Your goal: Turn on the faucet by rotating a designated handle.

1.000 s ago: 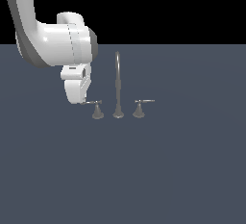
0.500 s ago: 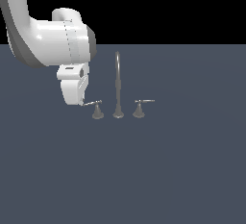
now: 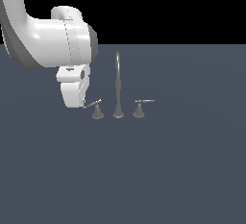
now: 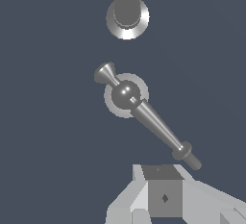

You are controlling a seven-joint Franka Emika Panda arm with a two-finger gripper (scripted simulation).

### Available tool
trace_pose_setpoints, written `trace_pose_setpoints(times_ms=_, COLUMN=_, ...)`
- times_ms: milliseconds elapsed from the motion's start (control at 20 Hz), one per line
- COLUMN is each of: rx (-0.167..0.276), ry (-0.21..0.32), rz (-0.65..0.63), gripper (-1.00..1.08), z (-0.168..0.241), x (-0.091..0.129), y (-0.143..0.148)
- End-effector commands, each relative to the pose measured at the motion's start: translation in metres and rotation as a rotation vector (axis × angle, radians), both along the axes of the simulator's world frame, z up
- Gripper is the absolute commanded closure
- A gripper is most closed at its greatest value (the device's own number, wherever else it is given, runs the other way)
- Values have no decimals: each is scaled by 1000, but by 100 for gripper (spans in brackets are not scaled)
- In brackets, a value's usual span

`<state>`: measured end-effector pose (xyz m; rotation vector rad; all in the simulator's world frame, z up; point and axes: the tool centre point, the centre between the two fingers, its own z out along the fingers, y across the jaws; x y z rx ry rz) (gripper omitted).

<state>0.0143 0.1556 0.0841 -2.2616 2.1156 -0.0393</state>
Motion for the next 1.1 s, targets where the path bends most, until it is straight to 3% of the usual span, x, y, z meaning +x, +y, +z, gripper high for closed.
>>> trace_pose_setpoints(times_ms=0, rx=-5, ry=13, rz=-6, gripper=108, z=-5, x=-7, y=-12)
trace_pose_setpoints(times_ms=450, rx=-15, ry=49, rz=-14, gripper=108, z=-19, x=-33, y=-53)
trace_pose_setpoints(times_ms=500, rx=-15, ry=49, rz=-14, gripper=108, z=-19, x=-33, y=-53)
trace_pose_setpoints(times_ms=550, rx=0, ry=3, rz=22, gripper=108, z=0, x=-21, y=-24)
trace_pose_setpoints(times_ms=1050, rx=-14, ry=48, rz=-13, gripper=108, z=-19, x=-14, y=-91)
